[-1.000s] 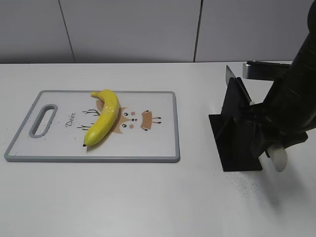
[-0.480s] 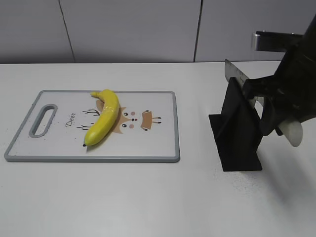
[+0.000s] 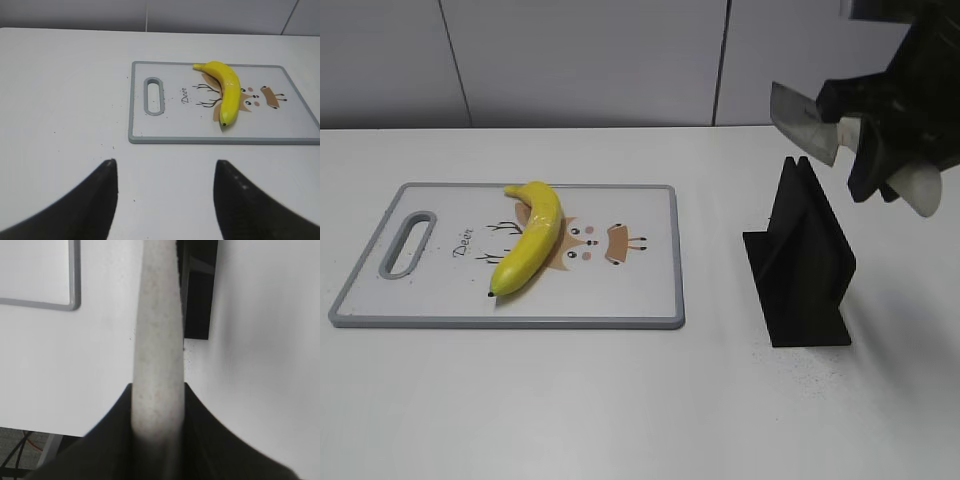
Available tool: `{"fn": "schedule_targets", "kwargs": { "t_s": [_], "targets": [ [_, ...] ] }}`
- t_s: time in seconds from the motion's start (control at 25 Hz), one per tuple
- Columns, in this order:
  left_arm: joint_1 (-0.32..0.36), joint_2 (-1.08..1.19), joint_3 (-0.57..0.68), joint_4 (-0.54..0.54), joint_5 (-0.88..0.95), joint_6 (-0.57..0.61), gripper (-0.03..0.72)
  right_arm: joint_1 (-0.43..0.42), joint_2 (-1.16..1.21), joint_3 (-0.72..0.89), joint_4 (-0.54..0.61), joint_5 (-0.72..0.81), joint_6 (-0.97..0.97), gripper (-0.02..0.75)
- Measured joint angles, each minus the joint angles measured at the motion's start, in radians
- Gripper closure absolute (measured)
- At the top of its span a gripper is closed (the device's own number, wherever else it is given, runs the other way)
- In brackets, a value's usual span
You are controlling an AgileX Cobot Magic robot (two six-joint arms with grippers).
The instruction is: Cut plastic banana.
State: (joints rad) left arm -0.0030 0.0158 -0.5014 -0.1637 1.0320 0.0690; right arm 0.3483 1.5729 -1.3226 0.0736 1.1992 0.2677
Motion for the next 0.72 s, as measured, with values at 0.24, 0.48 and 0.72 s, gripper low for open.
{"fn": "schedule_targets", "kwargs": {
  "t_s": [0.24, 0.48, 0.72],
  "targets": [
    [0.000, 0.000, 0.000, 0.001, 0.000, 0.000, 0.103, 0.000, 0.000, -0.087, -0.001, 0.001, 0.000, 0.554],
    [0.000, 0.000, 0.000, -0.003, 0.000, 0.000, 0.103, 0.000, 0.000, -0.103, -0.028, 0.002, -0.038, 0.554],
    [0.000, 0.000, 0.000, -0.020, -0.004, 0.000, 0.104, 0.000, 0.000, -0.103, -0.037, 0.002, -0.069, 0.554]
  ]
}}
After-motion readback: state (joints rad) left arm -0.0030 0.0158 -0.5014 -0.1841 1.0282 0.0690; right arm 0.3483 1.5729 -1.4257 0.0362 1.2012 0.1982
